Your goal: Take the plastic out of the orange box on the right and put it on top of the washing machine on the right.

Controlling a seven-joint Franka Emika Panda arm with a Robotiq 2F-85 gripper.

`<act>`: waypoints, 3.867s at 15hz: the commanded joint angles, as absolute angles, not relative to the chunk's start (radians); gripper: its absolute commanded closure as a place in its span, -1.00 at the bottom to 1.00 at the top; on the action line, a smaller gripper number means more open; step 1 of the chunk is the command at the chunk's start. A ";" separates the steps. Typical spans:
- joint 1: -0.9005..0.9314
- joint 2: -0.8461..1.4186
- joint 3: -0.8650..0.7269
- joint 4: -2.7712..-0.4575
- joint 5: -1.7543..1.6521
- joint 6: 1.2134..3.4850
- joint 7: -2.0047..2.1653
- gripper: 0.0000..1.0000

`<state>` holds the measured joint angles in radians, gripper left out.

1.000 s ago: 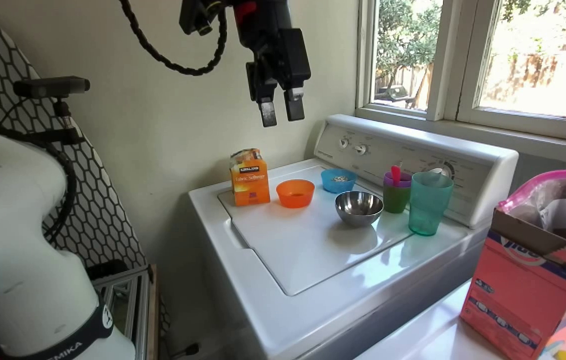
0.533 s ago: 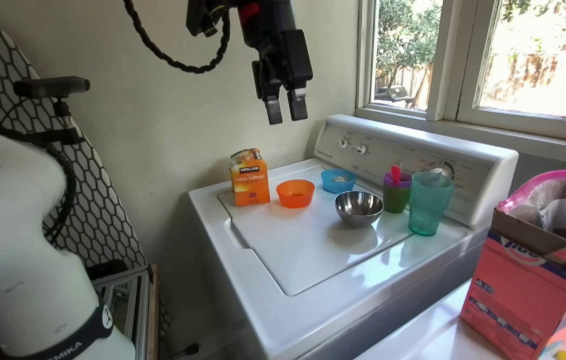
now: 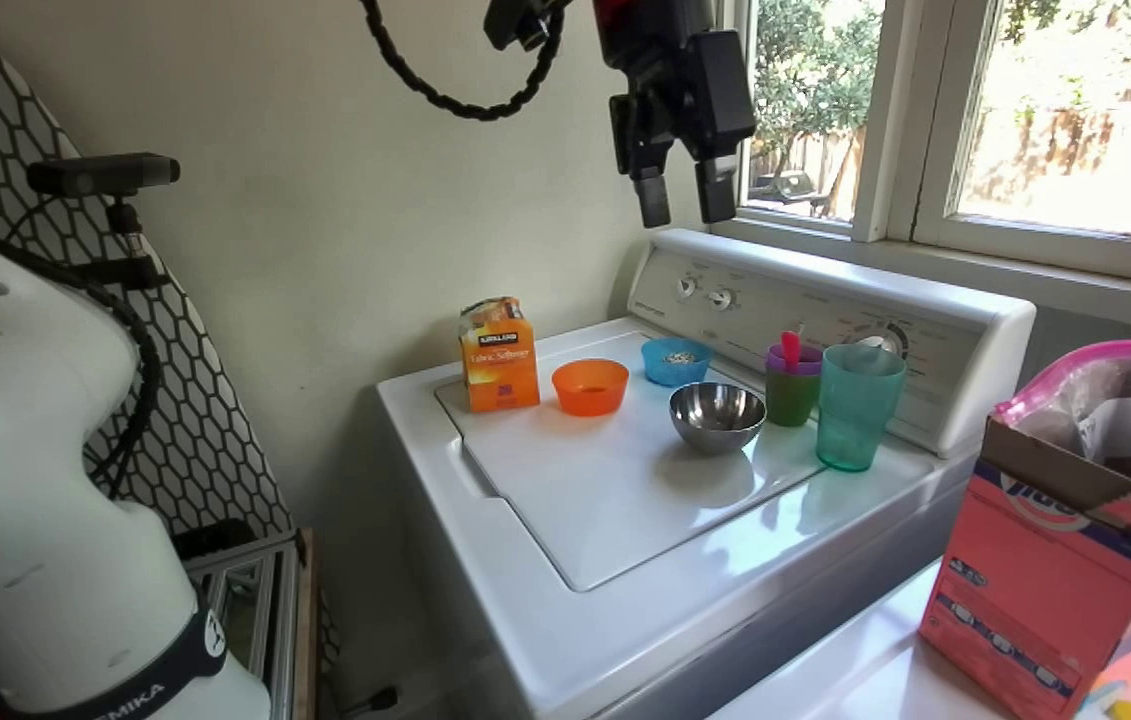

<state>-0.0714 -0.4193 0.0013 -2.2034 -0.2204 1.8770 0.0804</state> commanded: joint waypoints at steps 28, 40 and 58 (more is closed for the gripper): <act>-0.112 0.306 -0.142 -1.444 -0.380 1.712 0.100 -1.00; -0.113 0.505 -0.158 -1.280 -0.395 1.631 0.027 -1.00; -0.121 0.523 -0.103 -1.269 -0.386 1.690 -0.291 -1.00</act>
<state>-0.1123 0.5054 -0.1249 -1.2799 -0.3807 1.6618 -0.1790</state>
